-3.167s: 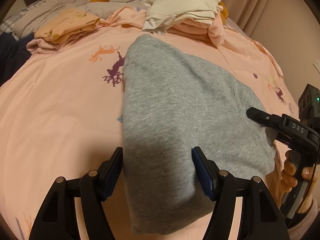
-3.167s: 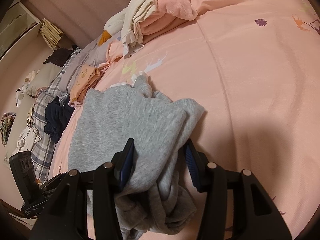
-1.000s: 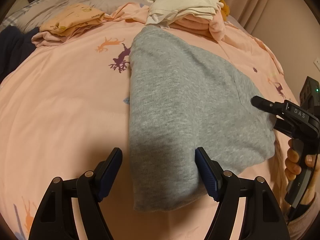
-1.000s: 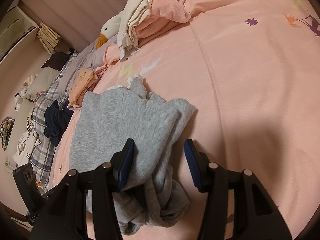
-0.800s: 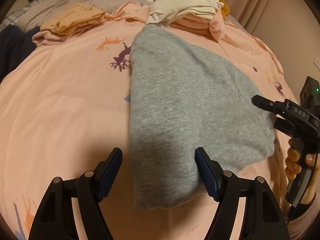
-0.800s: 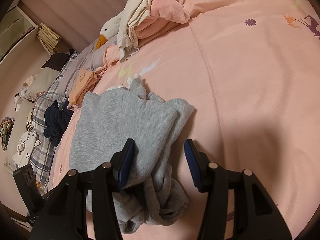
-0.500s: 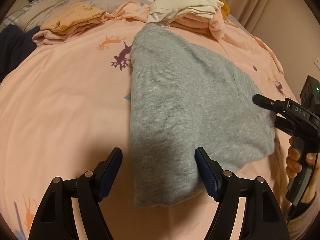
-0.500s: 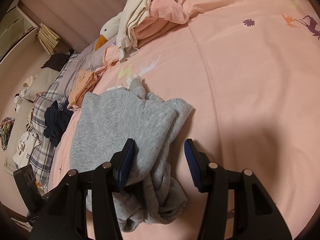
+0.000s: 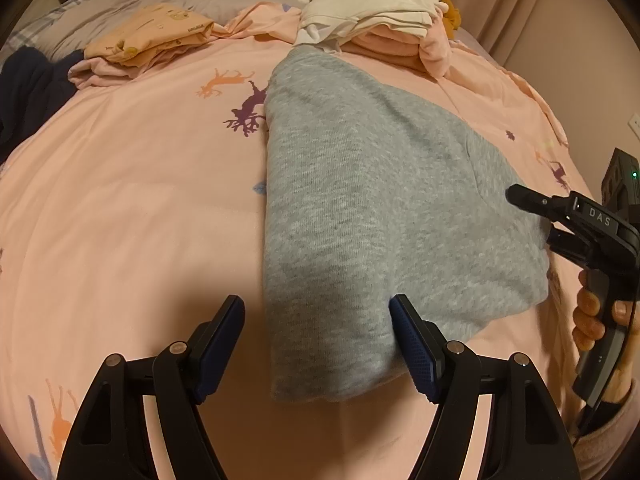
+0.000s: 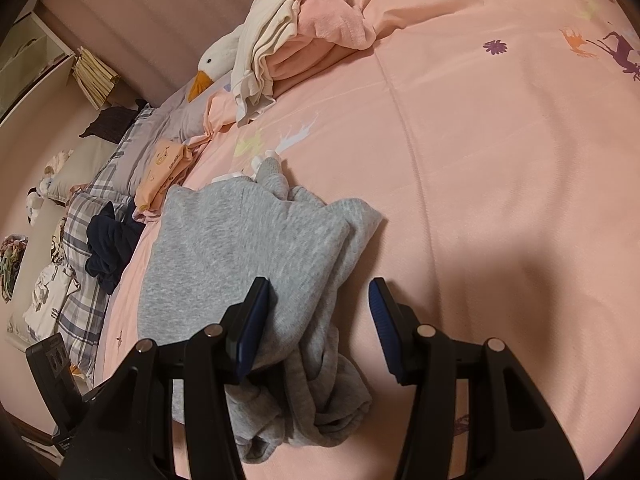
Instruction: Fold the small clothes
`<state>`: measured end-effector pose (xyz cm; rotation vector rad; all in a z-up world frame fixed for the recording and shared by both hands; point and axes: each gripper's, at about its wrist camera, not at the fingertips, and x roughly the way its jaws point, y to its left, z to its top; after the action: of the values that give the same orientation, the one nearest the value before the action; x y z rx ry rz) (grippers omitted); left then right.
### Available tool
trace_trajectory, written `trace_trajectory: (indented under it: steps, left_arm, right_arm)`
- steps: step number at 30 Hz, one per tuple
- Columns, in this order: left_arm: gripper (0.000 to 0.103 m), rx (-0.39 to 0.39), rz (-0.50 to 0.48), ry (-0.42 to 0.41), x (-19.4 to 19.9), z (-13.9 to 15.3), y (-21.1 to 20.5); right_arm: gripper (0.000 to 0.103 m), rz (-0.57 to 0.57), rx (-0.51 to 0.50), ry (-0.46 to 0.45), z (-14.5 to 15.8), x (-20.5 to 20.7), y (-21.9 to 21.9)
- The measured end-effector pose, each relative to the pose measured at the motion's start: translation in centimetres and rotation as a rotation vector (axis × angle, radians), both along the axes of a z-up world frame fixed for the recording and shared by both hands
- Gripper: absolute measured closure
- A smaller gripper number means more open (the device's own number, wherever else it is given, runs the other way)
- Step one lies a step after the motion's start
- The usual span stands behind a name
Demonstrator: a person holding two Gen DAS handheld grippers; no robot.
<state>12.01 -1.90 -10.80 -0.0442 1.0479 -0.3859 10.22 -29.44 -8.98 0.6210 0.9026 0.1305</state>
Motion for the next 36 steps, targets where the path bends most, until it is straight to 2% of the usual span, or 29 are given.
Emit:
trace_trajectory:
  steps: [36]
  left_arm:
    - [0.029,0.019,0.002,0.010,-0.75,0.04,0.41]
  right_arm:
    - [0.051,-0.011,-0.019,0.003,0.25,-0.40,-0.26]
